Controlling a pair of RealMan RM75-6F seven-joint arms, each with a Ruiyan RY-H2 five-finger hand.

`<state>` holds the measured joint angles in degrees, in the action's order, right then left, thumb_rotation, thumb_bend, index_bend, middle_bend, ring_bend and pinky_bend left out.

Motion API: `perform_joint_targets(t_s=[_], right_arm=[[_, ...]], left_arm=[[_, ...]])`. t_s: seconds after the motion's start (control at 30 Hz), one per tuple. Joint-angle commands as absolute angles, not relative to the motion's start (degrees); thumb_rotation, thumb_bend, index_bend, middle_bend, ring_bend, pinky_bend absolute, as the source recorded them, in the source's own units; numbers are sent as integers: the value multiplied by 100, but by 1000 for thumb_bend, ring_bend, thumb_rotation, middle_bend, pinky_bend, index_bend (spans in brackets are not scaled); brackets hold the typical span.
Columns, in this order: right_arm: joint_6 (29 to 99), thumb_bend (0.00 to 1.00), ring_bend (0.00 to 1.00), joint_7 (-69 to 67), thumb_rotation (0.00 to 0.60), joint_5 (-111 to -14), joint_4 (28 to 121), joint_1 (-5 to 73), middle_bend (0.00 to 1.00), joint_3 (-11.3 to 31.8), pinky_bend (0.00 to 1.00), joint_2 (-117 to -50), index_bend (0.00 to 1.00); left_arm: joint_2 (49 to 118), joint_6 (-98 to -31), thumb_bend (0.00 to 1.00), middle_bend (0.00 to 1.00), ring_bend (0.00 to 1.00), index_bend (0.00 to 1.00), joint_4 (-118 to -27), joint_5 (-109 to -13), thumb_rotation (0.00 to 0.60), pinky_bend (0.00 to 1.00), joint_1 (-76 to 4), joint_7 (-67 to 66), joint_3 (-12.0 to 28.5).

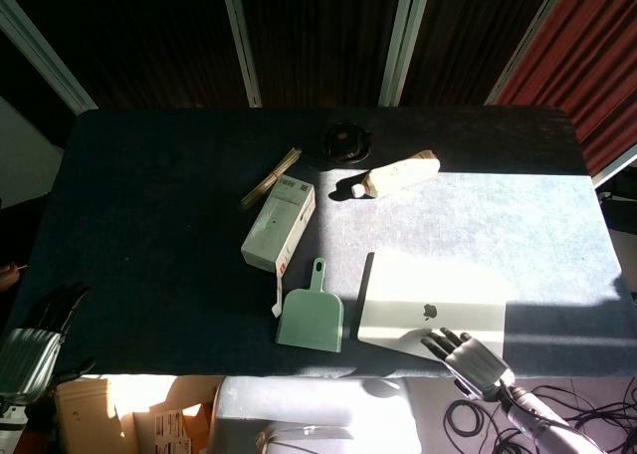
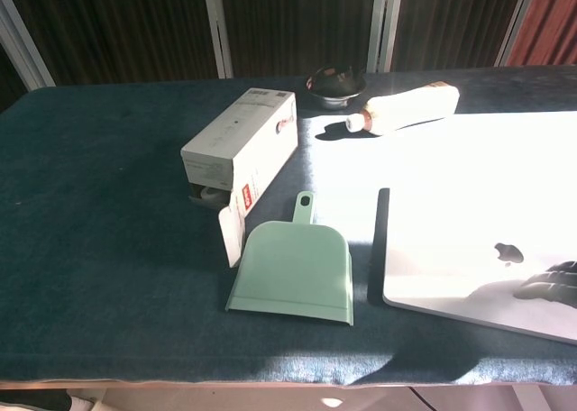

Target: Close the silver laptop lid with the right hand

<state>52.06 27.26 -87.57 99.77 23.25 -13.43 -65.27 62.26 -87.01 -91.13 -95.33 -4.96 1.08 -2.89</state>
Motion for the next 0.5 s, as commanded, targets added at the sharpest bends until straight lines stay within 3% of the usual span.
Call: perform_joint_targets(t_s=[0.03, 0.27, 0.5], right_arm=[[5155, 380, 38, 2599, 600, -8752, 9900, 2317, 66, -1356, 289, -6564, 0], [5387, 380, 30, 2281, 600, -8981, 9828, 2219, 55, -1365, 289, -6532, 0], [7154, 361, 27, 1473, 600, -9939, 9863, 1703, 55, -1282, 284, -6111, 0]], left_arm=[[6227, -8699, 30, 53, 31, 0, -9112, -9535, 600, 132, -496, 108, -291], [6232, -8709, 30, 53, 31, 0, -9112, -9552, 600, 132, -488, 97, -298], [6229, -8730, 30, 53, 31, 0, -9102, -9562, 600, 132, -480, 122, -297]])
